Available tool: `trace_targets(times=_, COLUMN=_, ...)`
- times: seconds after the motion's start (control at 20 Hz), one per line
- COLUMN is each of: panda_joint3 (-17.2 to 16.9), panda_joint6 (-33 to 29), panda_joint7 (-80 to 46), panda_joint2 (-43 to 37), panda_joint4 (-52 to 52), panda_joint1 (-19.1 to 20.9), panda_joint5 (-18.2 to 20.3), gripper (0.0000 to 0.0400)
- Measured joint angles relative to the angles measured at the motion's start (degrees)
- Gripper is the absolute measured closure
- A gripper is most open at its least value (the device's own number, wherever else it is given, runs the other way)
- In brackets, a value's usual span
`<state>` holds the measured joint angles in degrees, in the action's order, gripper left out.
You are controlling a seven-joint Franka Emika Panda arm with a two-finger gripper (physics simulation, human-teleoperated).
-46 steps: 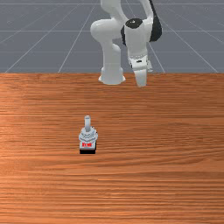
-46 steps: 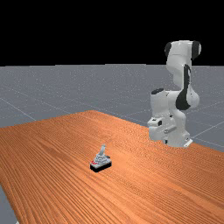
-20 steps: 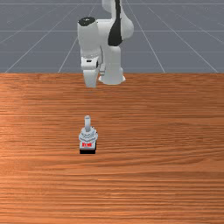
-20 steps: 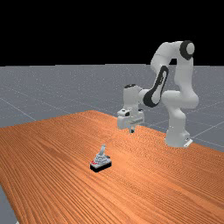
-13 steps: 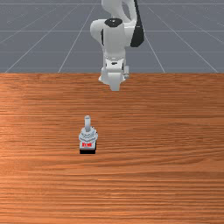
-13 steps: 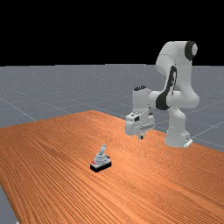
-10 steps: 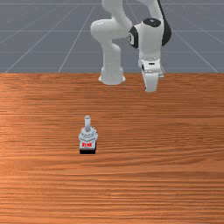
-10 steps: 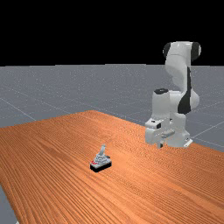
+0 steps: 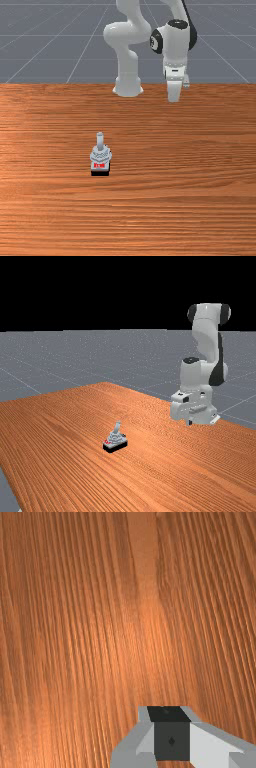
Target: Turn on the trigger
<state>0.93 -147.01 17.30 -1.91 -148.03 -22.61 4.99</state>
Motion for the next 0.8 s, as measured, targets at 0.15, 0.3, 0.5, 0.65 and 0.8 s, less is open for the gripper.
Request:
trace_targets(times=0.15, panda_joint3=-1.5, panda_joint6=-0.5, panda_joint7=10.1, panda_joint2=-2.0, panda_joint4=-2.5, panda_joint1=0.0, panda_joint5=4.8, gripper=0.04)
trace_targets(times=0.3, panda_joint3=-4.8, panda_joint6=0.6, panda_joint7=22.4, panda_joint2=-3.0, panda_joint4=-3.7, panda_joint1=-0.2, panda_joint5=14.4, gripper=0.04)
trace_targets(times=0.5, panda_joint3=-4.2, panda_joint6=-0.8, panda_joint7=5.0, panda_joint2=-4.6, panda_joint4=-5.5, panda_joint1=4.2, panda_joint5=1.2, gripper=0.04)
trace_targets(times=0.65, panda_joint3=-6.4, panda_joint6=-7.6, panda_joint7=13.6, panda_joint2=-6.5, panda_joint4=-9.4, panda_joint1=6.0, panda_joint5=-1.7, gripper=0.04)
trace_targets(times=0.8, panda_joint3=-10.5, panda_joint6=0.3, panda_joint7=25.5, panda_joint2=-6.2, panda_joint4=-6.9, panda_joint1=7.5, panda_joint5=-0.9, gripper=0.04)
